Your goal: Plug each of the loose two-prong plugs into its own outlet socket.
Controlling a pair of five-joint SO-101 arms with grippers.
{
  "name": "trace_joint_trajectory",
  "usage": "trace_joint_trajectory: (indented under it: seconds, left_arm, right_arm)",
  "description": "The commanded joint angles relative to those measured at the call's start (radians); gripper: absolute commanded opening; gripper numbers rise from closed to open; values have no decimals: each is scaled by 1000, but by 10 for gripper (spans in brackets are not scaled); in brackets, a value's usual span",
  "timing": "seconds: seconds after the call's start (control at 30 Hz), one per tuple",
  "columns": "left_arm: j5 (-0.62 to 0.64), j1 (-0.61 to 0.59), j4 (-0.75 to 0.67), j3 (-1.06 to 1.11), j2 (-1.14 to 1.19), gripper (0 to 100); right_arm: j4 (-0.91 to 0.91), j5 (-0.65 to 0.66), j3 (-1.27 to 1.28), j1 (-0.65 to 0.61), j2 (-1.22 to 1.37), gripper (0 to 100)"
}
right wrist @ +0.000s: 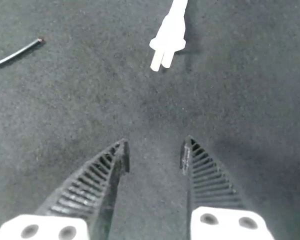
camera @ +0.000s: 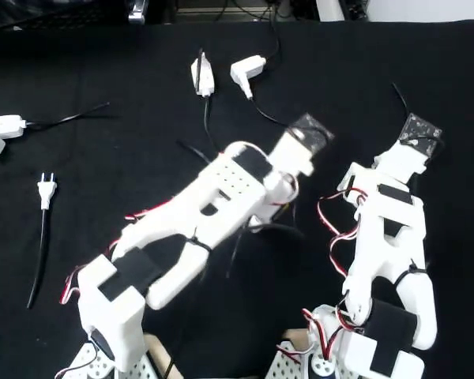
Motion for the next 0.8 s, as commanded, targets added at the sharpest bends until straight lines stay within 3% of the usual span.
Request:
trace_joint_trajectory:
  seconds: [0.0, 0.33, 0.53, 0.77]
  left_arm:
    - [8, 47, -18, 24, -18, 29]
    - [-26, -25, -43, 2, -20, 29]
    - [-140, -16, 46, -31, -20, 29]
    - [-160, -21, 69, -31, -21, 29]
  right_arm:
    - [-17, -11, -2, 14, -38, 185]
    - [-17, -9, -2, 14, -36, 185]
    - [-17, -9, -2, 12, -36, 185]
    - [-17, -9, -2, -3, -38, 185]
